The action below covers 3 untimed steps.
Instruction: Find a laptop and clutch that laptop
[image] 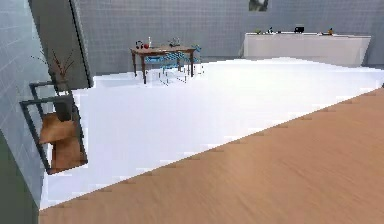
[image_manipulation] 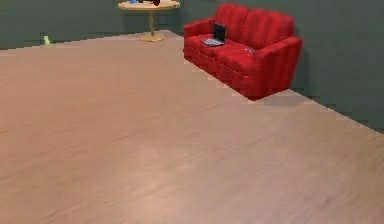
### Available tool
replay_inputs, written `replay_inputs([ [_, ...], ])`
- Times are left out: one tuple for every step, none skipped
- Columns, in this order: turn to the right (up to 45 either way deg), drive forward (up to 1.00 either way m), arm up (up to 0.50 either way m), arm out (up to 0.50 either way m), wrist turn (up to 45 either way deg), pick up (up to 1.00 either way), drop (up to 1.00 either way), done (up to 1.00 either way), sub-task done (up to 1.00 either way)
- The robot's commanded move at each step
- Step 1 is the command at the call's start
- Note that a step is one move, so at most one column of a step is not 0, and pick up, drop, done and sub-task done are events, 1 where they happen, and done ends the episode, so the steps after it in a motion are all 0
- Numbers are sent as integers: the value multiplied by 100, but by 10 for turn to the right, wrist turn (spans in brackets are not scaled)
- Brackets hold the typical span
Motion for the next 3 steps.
replay_inputs([
  [450,0,0,0,0,0,0,0,0],
  [450,0,0,0,0,0,0,0,0],
  [60,0,0,0,0,0,0,0,0],
])
